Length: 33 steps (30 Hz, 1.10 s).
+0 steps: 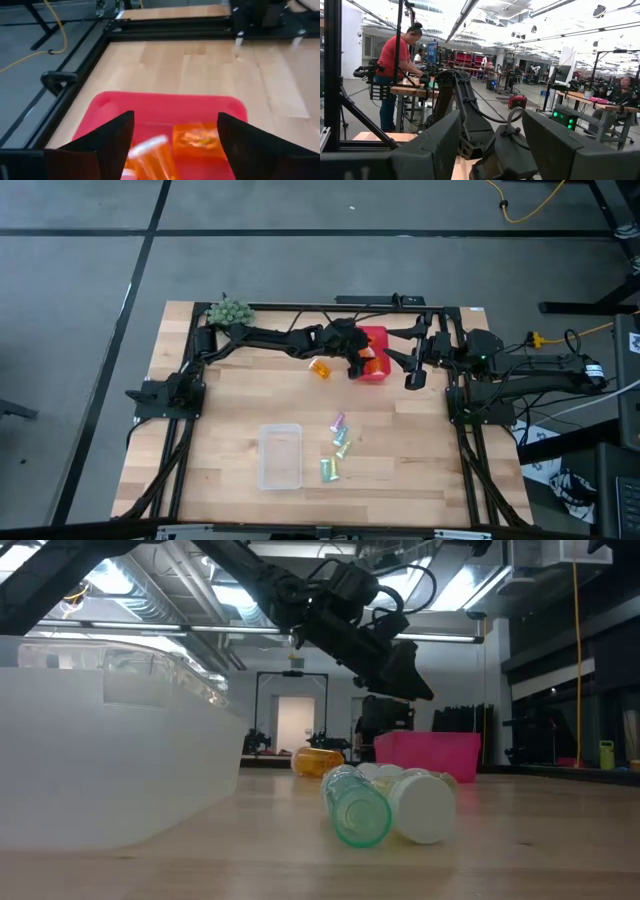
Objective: Pick and place medicine bottles into bin by pill shape (circle, oval)
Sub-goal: Put the large orange pill bottle into the red bin
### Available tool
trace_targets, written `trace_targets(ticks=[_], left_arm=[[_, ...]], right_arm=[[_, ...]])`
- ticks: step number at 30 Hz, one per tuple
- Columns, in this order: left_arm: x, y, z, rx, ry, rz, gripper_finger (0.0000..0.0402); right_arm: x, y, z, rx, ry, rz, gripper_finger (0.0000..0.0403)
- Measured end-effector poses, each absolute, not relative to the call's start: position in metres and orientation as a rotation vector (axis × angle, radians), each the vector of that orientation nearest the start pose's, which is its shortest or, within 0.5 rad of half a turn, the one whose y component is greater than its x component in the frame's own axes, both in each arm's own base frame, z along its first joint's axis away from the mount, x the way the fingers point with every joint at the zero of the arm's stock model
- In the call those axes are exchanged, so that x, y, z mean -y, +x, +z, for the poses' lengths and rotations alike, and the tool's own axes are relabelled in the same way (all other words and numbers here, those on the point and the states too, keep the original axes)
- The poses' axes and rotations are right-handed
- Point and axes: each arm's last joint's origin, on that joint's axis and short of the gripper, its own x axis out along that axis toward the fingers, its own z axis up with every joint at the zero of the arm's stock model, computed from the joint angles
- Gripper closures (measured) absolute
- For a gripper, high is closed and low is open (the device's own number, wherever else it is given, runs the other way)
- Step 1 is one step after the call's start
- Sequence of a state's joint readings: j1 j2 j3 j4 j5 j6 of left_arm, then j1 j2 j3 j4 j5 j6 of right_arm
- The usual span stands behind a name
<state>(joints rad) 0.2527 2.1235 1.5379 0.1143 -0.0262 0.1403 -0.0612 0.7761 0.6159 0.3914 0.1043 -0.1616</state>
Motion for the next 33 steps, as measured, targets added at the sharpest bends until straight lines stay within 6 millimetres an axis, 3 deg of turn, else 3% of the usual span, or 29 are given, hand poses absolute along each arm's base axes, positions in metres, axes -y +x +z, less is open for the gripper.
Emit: trace_targets(ticks=[3, 7, 16, 23, 33], left_arm=[[-0.121, 0.463, 0.201, -0.524, 0.085, 0.258, 0.0120], [-0.119, 0.451, 0.225, -0.552, 0.096, 0.297, 0.0125], [-0.112, 0.400, 0.268, -0.819, 0.105, 0.353, 0.0126], [-0.112, 0.373, 0.255, -1.099, 0.065, 0.336, 0.0127], [-0.105, 0.359, 0.202, -1.232, 0.220, 0.200, 0.0127]], right_arm=[[0.014, 0.177, 0.330, 0.212, -0.156, -0.183, 0.0186], [0.014, 0.177, 0.330, 0.208, -0.156, -0.182, 0.0186], [0.014, 0.177, 0.330, 0.209, -0.156, -0.183, 0.0186], [0.014, 0.177, 0.331, 0.217, -0.154, -0.183, 0.0186], [0.014, 0.176, 0.331, 0.218, -0.154, -0.183, 0.0186]])
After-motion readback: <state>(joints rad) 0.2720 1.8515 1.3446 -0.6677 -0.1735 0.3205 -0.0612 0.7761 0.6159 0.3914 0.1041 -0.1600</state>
